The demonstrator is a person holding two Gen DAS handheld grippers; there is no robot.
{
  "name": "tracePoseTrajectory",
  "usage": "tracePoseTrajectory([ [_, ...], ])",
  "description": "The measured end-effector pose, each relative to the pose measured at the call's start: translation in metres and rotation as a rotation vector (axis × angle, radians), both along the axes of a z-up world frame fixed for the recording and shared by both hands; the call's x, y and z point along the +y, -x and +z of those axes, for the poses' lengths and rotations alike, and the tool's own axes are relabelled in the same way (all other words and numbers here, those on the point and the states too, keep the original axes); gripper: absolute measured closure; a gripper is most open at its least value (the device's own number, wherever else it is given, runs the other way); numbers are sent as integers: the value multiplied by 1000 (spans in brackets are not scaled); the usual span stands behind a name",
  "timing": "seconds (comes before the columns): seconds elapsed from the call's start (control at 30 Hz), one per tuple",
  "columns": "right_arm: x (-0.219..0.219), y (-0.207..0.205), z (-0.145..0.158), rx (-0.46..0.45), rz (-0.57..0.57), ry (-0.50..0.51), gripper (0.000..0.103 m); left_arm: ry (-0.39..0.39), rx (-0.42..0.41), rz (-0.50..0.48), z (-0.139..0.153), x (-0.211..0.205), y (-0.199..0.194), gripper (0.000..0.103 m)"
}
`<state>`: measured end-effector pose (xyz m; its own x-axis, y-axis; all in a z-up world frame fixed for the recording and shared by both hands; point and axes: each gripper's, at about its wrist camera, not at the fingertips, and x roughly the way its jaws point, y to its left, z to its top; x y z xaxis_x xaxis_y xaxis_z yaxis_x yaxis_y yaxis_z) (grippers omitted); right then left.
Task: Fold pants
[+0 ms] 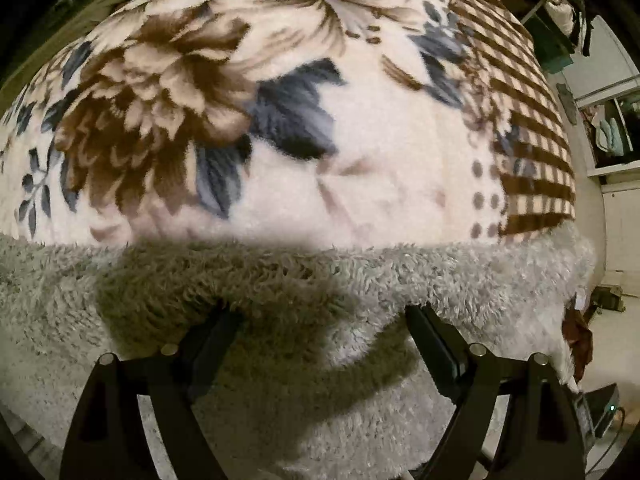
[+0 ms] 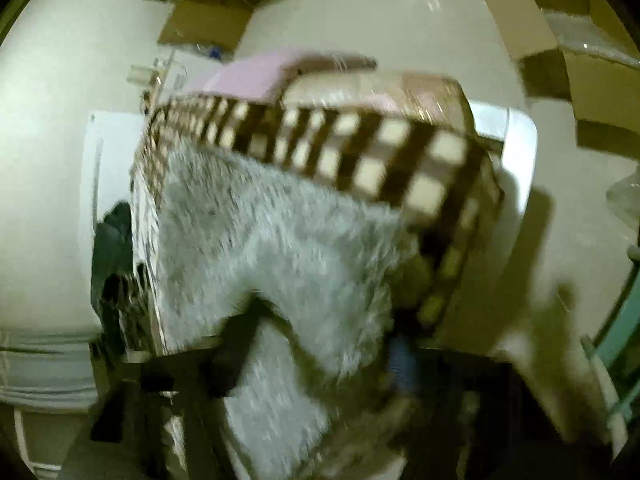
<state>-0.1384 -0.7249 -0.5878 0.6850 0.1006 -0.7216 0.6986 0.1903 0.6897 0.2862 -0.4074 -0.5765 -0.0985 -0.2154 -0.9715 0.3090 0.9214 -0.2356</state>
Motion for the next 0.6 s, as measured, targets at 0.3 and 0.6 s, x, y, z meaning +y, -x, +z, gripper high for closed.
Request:
tracePoseTrajectory([
  [0.3, 0, -17, -33, -72, -16, -90, 49, 29, 74, -5, 2, 27, 29, 18],
  [0.6, -15, -39, -47, -294, -44, -116, 35, 51, 88, -6, -33, 42, 35, 13],
])
